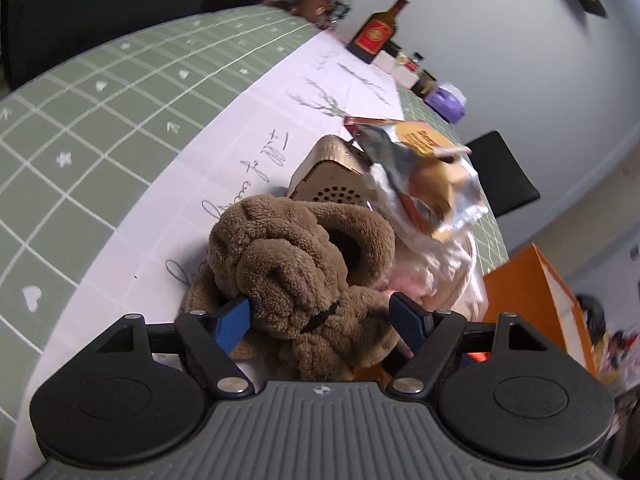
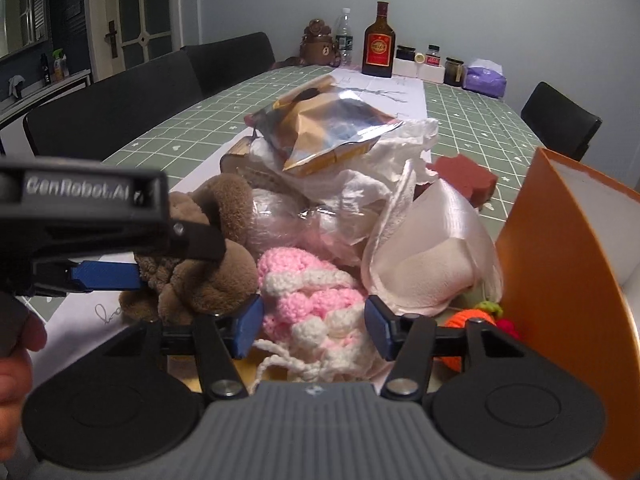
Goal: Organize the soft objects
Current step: 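Grasp the brown plush bear with the left tool while the right tool grasps the pink knitted piece, then carry the bear and knitted piece into the orange box while both tools open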
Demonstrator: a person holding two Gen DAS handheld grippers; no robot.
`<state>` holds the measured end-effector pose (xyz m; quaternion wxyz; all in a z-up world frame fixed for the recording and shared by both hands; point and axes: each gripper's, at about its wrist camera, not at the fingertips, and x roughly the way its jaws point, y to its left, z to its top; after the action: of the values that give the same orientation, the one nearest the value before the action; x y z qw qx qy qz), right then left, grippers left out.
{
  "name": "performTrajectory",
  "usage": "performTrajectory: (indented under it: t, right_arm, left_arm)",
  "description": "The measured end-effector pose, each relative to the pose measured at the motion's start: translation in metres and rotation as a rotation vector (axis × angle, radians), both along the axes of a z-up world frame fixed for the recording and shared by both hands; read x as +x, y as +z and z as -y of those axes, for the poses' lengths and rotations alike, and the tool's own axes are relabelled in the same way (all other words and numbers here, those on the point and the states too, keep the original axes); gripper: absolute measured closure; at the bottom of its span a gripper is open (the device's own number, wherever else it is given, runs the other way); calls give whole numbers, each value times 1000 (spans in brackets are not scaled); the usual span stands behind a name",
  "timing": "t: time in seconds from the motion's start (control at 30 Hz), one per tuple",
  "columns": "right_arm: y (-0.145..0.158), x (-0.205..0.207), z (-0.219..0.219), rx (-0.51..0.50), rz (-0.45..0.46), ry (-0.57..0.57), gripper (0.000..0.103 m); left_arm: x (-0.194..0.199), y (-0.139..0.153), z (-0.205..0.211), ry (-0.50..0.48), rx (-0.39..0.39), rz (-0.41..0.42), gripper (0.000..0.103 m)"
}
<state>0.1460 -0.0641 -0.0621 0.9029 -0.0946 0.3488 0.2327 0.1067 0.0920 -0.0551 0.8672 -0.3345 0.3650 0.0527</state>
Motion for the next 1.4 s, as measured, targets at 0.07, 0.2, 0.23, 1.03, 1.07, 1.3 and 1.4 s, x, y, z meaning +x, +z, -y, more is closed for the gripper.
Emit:
performTrajectory:
  t: [0.07,0.2,0.23,1.03,1.07,1.3,1.4]
  right_arm:
    - [0,3,-2,0,-10,13,48]
    - [-2,5,-4,20,-39,21,52]
    - [-4,5,-4,17,-38,23,52]
    - [26,-20,11,70,2,58,83]
    - [30,-23,12,66,11,68,83]
    - [57,-44,14,65,30,130,83]
    - [68,-51,17,59,27,146,83]
  left_arm:
    - [4,0,-1,18,-24,-11,7]
    - [16,-3,4,29,19,-53,6]
    - [18,-6,5,34,16,-63,6]
    - [-19,32,3,-153,264,20,39]
    - [-21,35,4,-189,285,9,39]
    - [-30,55,18,-405,413,-87,39]
    - [-32,59,26,-488,456,-135,39]
